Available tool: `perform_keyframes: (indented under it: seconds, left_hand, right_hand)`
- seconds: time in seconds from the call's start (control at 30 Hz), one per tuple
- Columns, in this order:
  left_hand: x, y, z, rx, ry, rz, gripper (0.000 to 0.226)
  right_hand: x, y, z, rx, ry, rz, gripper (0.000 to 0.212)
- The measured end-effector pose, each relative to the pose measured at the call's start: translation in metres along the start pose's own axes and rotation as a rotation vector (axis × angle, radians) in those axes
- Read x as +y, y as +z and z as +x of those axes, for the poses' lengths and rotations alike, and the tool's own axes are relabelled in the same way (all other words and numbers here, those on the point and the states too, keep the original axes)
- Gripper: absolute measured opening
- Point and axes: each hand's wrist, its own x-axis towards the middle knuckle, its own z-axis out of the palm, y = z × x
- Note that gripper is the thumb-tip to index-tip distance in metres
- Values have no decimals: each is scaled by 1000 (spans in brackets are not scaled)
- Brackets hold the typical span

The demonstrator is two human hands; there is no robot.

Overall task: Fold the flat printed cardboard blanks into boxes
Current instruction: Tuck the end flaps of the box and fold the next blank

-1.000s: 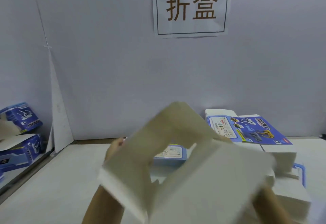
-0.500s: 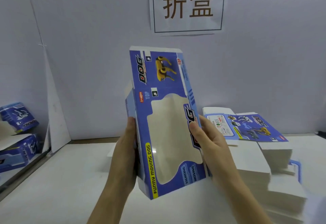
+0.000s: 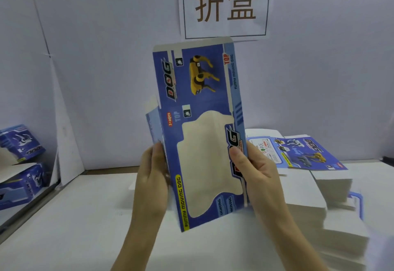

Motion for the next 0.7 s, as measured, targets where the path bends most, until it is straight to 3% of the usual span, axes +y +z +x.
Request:
perform_keyframes:
  seconds: [0.07, 0.17, 0.37, 0.53, 0.7]
  left_hand:
    - [0, 6, -3, -50, 57, 64, 42]
    - [3, 10, -7, -119, 87, 106, 54]
    - [1, 5, -6, -65, 76, 114, 39]
    - [-8, 7, -8, -18, 87, 144, 41]
    - [-7, 0, -3, -55, 53, 80, 38]
  right_hand:
    - [3, 3, -1, 9, -68, -113, 24]
    - [4, 4, 0, -38, -102, -226, 44]
    - [2, 1, 0, -42, -93, -160, 57]
    - [4, 2, 0, 41, -109, -137, 54]
    - [3, -2, 0, -16, -126, -121, 49]
